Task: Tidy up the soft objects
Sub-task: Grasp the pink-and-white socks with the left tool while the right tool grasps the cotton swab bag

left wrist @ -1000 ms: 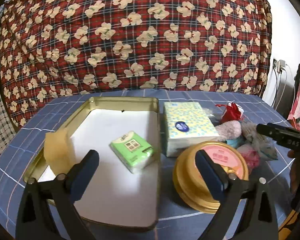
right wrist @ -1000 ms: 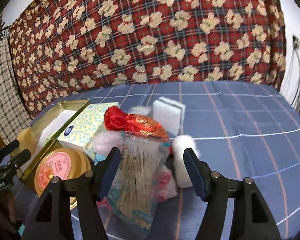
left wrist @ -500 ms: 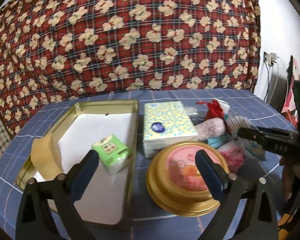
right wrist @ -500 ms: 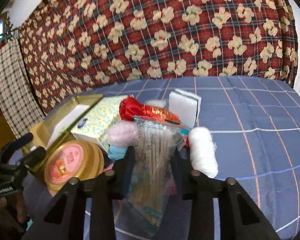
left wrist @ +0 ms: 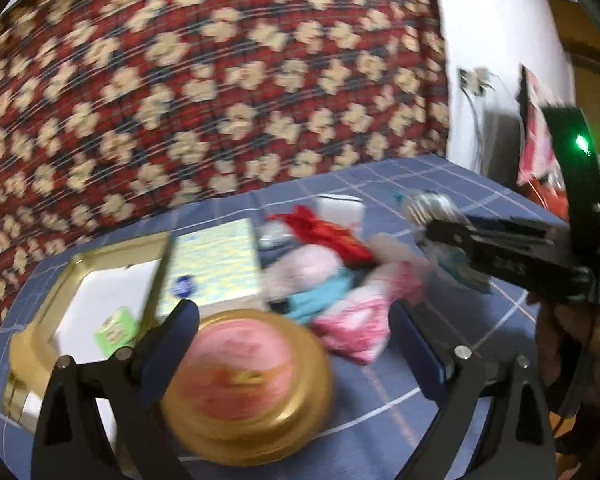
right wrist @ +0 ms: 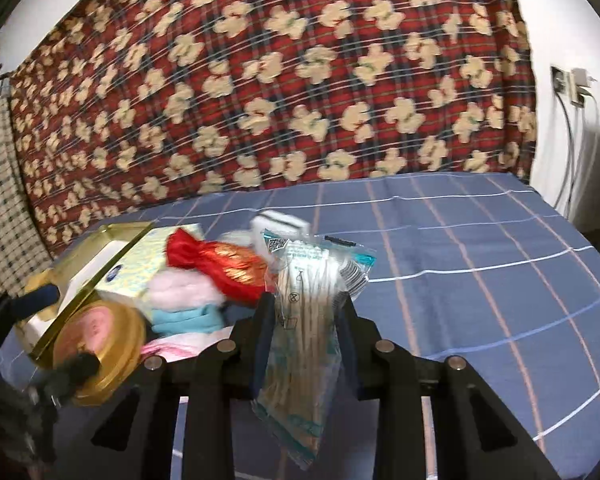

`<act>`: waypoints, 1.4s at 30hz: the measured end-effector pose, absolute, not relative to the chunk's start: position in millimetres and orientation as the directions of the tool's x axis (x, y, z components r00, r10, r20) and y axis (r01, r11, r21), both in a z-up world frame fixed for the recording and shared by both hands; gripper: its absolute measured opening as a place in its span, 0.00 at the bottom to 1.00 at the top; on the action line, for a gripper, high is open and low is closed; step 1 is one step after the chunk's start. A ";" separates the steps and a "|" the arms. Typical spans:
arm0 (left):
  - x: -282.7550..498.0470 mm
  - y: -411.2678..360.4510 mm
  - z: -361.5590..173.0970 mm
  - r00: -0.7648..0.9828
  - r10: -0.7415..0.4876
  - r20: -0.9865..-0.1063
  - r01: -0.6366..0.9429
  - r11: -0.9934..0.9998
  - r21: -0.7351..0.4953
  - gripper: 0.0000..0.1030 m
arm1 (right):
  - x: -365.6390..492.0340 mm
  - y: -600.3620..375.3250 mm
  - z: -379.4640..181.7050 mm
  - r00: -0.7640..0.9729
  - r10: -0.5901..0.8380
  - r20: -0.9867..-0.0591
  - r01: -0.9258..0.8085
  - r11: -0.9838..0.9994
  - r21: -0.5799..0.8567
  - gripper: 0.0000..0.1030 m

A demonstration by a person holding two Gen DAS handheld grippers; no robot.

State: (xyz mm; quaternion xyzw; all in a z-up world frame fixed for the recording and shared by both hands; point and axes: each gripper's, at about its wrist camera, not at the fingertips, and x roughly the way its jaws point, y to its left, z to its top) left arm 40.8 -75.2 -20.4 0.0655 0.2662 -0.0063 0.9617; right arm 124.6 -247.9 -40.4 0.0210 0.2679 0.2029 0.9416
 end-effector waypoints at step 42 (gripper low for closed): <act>83.2 -113.0 -37.5 0.857 0.025 -0.515 0.035 0.994 0.106 0.26 | 129.4 -260.8 -35.4 0.852 0.292 -0.434 -0.278 0.956 0.098 0.32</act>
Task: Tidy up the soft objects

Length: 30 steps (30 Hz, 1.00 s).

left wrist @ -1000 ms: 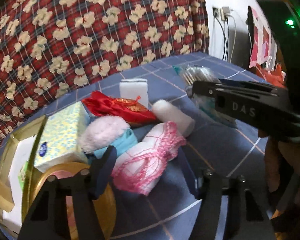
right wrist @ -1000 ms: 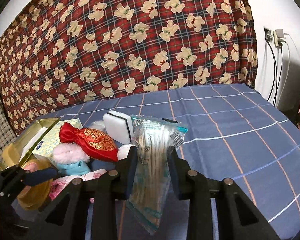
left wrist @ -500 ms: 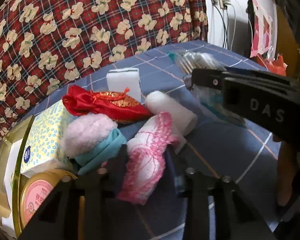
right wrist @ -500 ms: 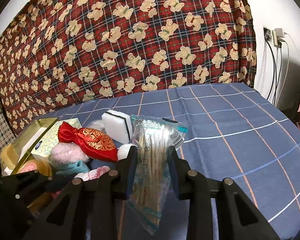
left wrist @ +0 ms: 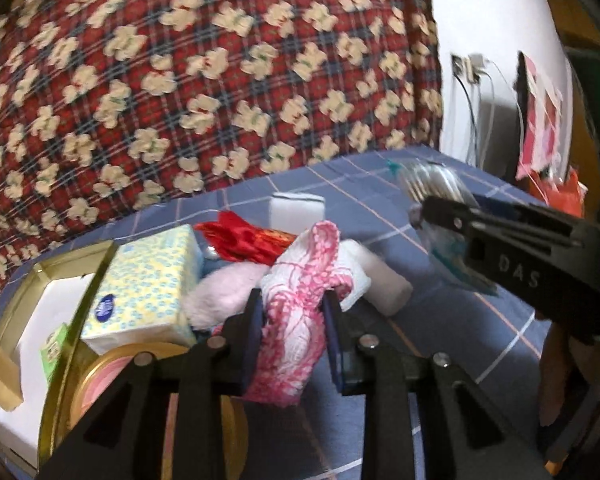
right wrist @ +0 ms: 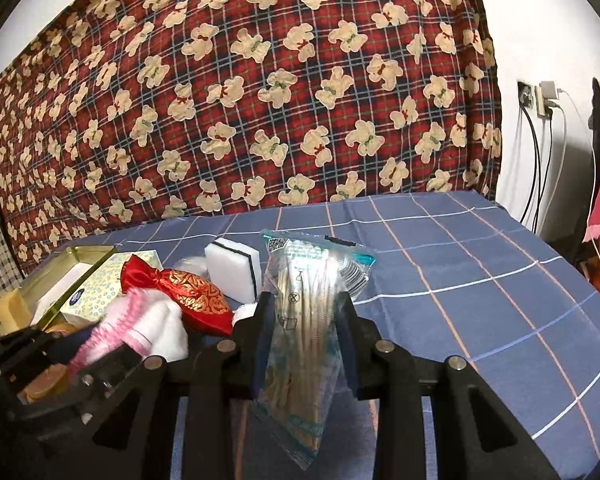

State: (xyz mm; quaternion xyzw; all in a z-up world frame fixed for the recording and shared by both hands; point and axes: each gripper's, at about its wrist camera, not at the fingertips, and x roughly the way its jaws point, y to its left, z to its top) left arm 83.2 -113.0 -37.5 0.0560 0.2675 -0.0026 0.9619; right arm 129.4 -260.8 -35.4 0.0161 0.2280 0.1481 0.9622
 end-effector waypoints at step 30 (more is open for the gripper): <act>73.2 -75.6 -25.7 0.915 0.074 -0.395 -0.076 0.997 0.012 0.26 | 133.3 -208.9 -33.4 0.838 0.344 -0.423 -0.346 0.935 0.076 0.32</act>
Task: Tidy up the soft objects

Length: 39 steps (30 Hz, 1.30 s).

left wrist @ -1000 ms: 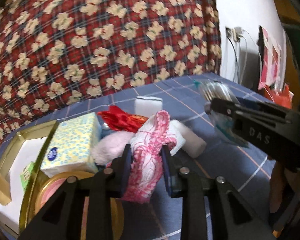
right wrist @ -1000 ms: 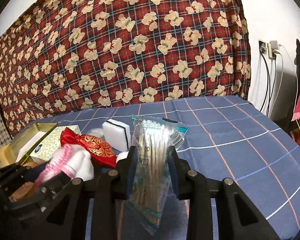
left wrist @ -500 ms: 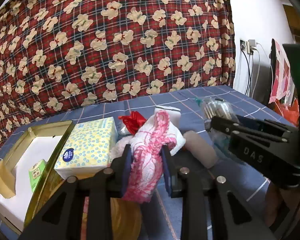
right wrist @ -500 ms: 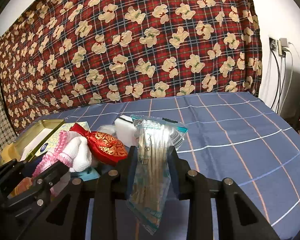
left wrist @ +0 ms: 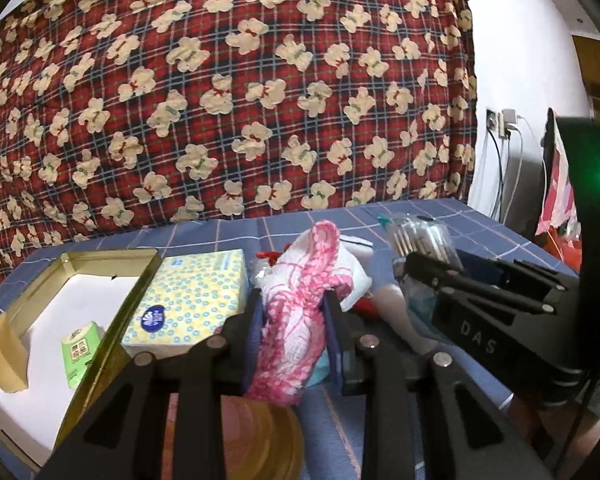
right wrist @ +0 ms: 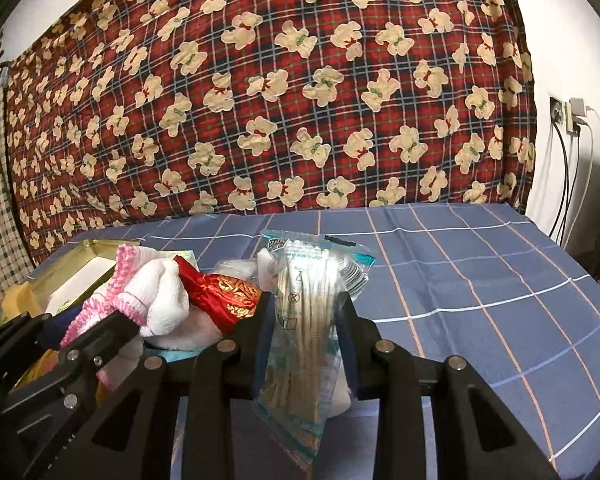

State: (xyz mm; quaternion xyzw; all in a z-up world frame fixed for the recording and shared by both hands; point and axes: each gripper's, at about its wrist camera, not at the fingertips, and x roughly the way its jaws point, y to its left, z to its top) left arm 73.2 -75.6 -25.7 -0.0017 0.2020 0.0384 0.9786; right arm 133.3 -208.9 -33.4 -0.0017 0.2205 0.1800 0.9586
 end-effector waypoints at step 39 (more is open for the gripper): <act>61.8 -28.7 -24.5 0.924 0.142 -0.356 -0.172 0.984 -0.053 0.26 | 116.5 -164.5 -27.6 0.856 0.384 -0.347 -0.406 0.914 0.010 0.32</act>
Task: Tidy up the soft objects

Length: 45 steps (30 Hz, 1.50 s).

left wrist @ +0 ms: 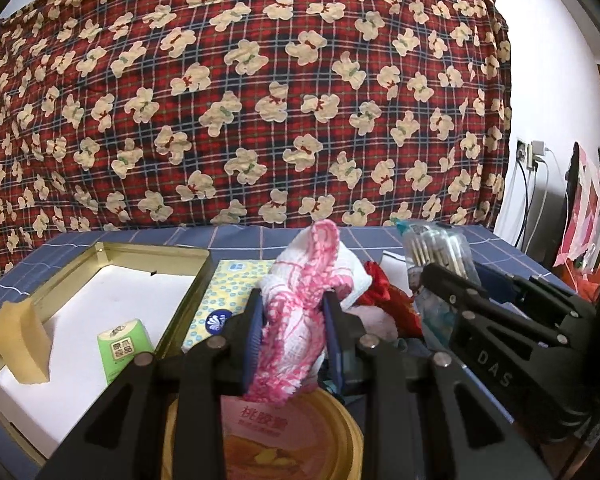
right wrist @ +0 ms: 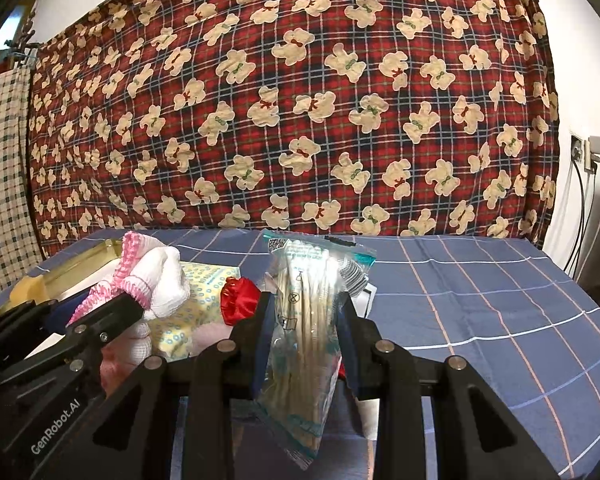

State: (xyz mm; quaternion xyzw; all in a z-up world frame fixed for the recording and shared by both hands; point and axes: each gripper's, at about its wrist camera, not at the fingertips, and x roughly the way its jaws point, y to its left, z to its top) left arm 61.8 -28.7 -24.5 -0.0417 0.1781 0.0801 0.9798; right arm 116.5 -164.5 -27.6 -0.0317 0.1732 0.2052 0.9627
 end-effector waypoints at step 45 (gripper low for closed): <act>37.1 20.7 -22.9 0.923 0.192 -0.333 -0.234 0.968 -0.090 0.26 | 101.9 -113.0 -25.9 0.844 0.440 -0.307 -0.466 0.885 -0.013 0.32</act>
